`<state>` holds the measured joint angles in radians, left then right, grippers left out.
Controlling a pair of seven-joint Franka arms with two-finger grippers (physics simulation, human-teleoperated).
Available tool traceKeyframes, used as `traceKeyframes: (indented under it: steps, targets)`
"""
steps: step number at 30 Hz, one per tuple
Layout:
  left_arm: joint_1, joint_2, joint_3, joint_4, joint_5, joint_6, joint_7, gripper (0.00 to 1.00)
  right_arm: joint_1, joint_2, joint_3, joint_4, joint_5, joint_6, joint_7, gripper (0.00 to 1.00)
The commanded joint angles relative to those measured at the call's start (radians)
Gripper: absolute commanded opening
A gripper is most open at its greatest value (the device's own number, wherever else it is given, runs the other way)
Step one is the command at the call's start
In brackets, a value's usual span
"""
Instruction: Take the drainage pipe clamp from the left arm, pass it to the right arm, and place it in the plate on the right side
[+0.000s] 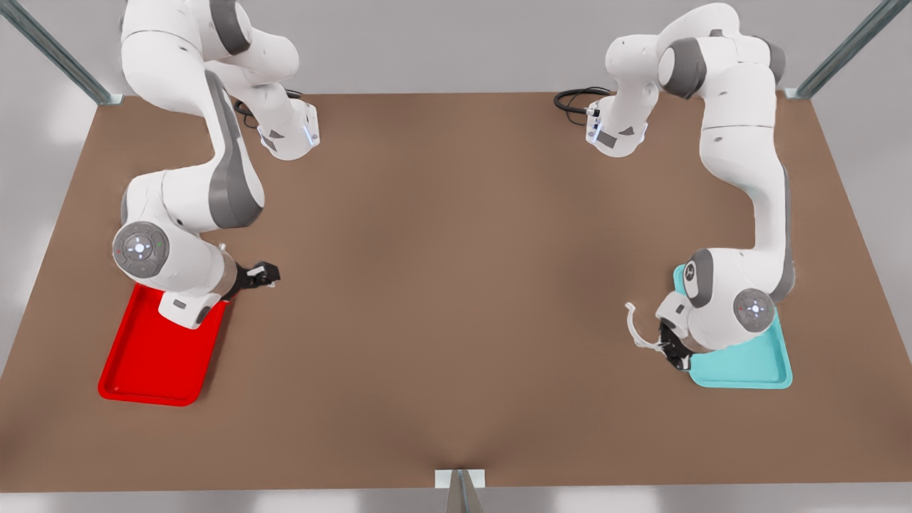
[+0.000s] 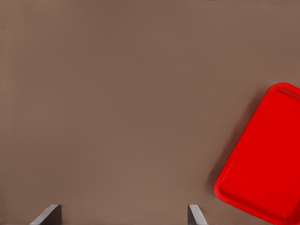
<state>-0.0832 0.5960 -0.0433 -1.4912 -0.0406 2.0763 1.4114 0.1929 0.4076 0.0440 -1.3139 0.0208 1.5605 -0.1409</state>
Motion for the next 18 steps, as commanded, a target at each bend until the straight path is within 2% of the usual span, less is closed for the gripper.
traceKeyframes:
  steps: [1, 5, 10, 13, 18]
  targets:
    - [-0.062, 0.002, -0.046, 0.019, 0.011, -0.105, -1.115, 0.21, 0.013, 0.042, 0.034, -0.002, 0.074, 0.144, -0.003, 1.0]
    - [-0.317, 0.08, -0.049, 0.164, 0.016, -0.097, -1.684, 0.21, 0.108, 0.134, 0.054, -0.012, 0.139, 0.338, -0.045, 1.0]
    - [-0.489, 0.134, -0.05, 0.279, 0.013, -0.116, -1.974, 0.21, 0.151, 0.149, 0.111, -0.097, 0.14, 0.587, -0.045, 1.0]
    - [-0.535, 0.18, -0.049, 0.347, 0.013, -0.119, -2.046, 0.21, 0.145, 0.125, 0.163, -0.177, 0.154, 0.681, -0.051, 1.0]
    - [-0.538, 0.2, -0.052, 0.361, -0.004, -0.153, -2.059, 0.21, 0.091, 0.014, 0.168, -0.311, 0.248, 0.688, -0.194, 1.0]
